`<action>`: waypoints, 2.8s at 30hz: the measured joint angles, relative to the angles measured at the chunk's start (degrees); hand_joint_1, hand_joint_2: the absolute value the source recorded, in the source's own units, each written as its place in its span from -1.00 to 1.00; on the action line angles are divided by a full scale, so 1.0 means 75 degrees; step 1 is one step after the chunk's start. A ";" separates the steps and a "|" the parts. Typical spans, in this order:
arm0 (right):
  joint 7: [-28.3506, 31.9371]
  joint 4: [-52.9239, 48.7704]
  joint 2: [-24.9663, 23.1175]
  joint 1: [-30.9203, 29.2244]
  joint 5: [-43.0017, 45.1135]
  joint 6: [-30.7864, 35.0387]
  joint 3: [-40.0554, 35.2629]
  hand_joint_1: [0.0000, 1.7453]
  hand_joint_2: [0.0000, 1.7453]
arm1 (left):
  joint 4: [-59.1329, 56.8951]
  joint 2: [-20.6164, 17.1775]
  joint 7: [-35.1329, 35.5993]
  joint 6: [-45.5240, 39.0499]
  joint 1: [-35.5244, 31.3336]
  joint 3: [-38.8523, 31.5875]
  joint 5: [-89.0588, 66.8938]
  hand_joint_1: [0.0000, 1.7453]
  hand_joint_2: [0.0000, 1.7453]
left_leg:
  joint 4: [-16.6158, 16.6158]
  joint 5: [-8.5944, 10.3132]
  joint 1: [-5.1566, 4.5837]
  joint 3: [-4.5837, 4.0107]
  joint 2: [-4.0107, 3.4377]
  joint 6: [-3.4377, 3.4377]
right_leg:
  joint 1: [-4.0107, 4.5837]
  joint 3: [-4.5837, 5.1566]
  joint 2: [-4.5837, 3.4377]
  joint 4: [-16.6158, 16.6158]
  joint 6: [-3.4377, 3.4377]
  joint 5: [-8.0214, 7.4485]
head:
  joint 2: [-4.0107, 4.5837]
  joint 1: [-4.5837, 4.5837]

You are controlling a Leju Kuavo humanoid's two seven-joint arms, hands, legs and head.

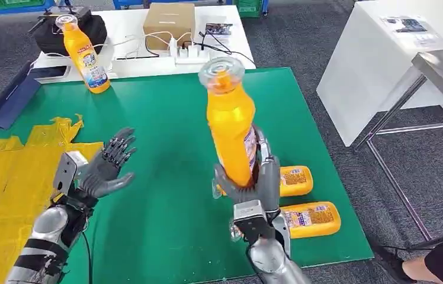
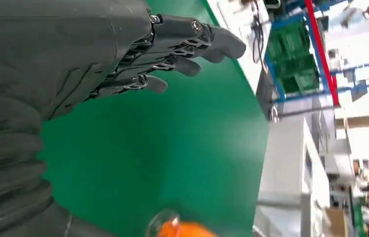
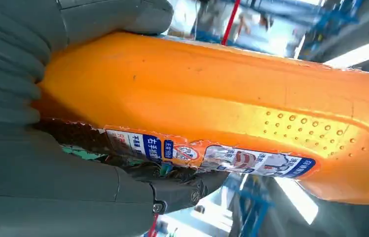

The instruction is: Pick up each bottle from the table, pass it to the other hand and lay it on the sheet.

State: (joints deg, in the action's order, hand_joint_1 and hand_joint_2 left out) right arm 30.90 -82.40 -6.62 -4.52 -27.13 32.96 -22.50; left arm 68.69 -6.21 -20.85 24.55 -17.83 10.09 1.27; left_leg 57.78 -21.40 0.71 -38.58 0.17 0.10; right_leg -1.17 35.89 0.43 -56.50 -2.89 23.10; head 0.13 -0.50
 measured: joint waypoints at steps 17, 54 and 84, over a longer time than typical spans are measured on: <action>-0.0149 0.0102 0.0038 -0.0178 0.0283 -0.1169 0.0639 1.00 1.00 | 0.1015 -0.0262 -0.0216 -0.0006 0.0688 0.0569 0.0125 -1.00 1.00 | -0.0001 0.0001 0.0001 -0.0002 0.0003 0.0000 | 0.0006 -0.0002 0.0002 -0.0001 0.0000 0.0001 | 0.0000 0.0000; -0.0994 0.2230 0.0073 -0.0873 -0.2611 -0.1335 -0.2231 1.00 1.00 | 0.1050 0.0015 0.0050 -0.0096 0.0533 0.0985 0.0463 -1.00 1.00 | -0.0001 0.0002 0.0004 -0.0003 0.0000 0.0000 | 0.0001 0.0009 0.0000 0.0000 -0.0001 0.0000 | 0.0000 0.0003; -0.0976 0.2393 0.0114 -0.0609 -0.2532 -0.1212 -0.2234 1.00 1.00 | 0.2656 0.0338 -0.0283 -0.0638 0.1137 0.2052 0.0224 0.30 1.00 | -0.0001 -0.0003 0.0002 -0.0008 0.0001 -0.0001 | 0.0000 0.0015 -0.0001 0.0002 -0.0001 0.0001 | 0.0000 0.0003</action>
State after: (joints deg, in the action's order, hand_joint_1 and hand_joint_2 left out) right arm 23.58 -64.46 -5.77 -9.09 -46.12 23.87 -39.25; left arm 88.61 -3.67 -22.97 19.76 -9.31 25.48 2.95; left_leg 57.77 -21.42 0.72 -38.64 0.18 0.09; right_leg -1.18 36.01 0.42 -56.48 -2.90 23.11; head 0.13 -0.48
